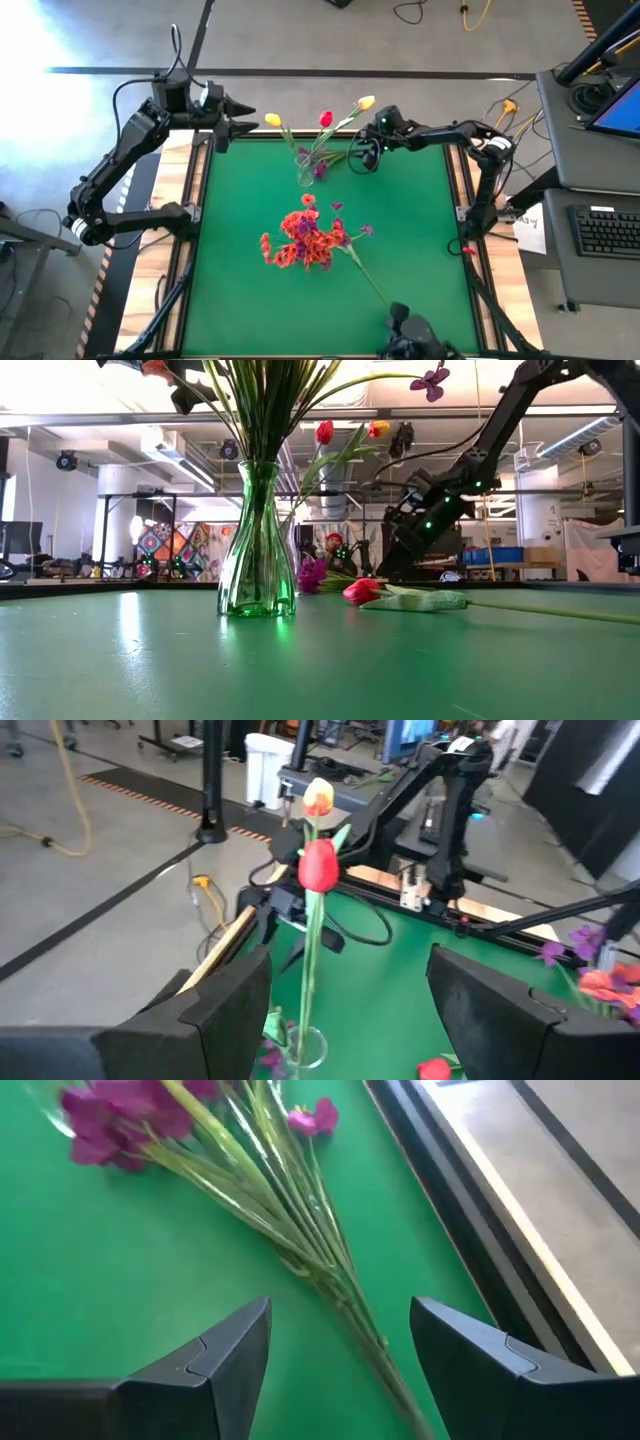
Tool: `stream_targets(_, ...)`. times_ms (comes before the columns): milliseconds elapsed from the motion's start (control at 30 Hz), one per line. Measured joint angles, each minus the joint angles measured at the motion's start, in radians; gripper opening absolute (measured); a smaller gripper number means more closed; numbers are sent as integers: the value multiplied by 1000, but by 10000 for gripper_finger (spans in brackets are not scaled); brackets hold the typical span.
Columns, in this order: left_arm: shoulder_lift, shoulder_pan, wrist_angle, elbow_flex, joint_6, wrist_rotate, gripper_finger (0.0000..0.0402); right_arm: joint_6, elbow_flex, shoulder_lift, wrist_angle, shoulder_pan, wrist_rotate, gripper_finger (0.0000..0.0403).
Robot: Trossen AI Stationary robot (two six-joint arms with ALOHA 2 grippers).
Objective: Sort flowers into vase by color
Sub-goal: Put the violet flowers into the green vase
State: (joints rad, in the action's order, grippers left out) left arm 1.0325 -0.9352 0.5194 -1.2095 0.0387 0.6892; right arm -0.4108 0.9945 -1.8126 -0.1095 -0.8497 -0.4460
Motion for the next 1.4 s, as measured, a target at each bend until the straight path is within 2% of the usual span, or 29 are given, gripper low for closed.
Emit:
stream_targets(133,0,0,1,0,0,-42,255,-17,30,-46,1,-7,8,231)
stream_targets(467,0,-1,1,0,3,-52,255,-73,82,-98,97,-17,1,223)
stream_targets(600,1,0,1,0,3,-53,255,-76,84,-99,123,-18,1,189)
stream_targets(867,1,0,1,0,3,-53,255,-74,83,-79,193,-19,3,64)
stream_targets(1000,1,0,1,0,3,-53,255,-72,83,-76,214,-18,1,20)
stream_targets(1267,1,0,2,0,3,-53,255,-56,78,-25,319,-14,6,15)
stream_targets(1400,1,0,2,0,3,-53,255,-32,78,41,414,2,72,15)
